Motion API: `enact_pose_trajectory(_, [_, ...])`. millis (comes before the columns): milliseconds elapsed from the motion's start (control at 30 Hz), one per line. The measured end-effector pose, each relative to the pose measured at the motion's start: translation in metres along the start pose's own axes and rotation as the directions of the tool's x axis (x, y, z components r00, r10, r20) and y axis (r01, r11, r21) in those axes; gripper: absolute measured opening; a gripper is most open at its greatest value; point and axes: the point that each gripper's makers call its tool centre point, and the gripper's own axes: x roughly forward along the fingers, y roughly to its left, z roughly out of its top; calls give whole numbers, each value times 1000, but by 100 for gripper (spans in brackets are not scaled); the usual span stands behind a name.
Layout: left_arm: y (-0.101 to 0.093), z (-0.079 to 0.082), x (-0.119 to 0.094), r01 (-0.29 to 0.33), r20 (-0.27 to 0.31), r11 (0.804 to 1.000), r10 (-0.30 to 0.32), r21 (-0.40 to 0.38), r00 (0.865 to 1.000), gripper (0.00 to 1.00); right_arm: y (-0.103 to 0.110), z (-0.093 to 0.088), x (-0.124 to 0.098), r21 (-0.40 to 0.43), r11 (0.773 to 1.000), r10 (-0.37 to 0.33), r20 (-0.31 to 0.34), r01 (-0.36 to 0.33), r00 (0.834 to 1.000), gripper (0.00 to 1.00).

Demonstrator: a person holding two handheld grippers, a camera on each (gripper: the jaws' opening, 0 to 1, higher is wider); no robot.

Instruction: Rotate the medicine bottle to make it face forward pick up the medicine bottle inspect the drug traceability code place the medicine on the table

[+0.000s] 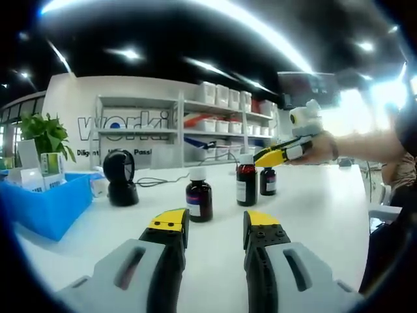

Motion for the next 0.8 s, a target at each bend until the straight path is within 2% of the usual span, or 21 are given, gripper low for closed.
enact_pose_trajectory(400, [-1, 0, 0, 4, 1, 1000, -4, 1, 1000, 26, -3, -11, 16, 16, 1000, 4, -36, -3, 999, 33])
enact_pose_trajectory(500, [-1, 0, 0, 4, 1, 1000, -4, 1, 1000, 26, -6, -14, 19, 37, 999, -3, -38, 4, 999, 29])
enact_pose_trajectory(800, [-2, 0, 0, 6, 1, 1000, -6, 3, 1000, 26, -4, -18, 19, 39, 999, -16, -42, 18, 999, 27])
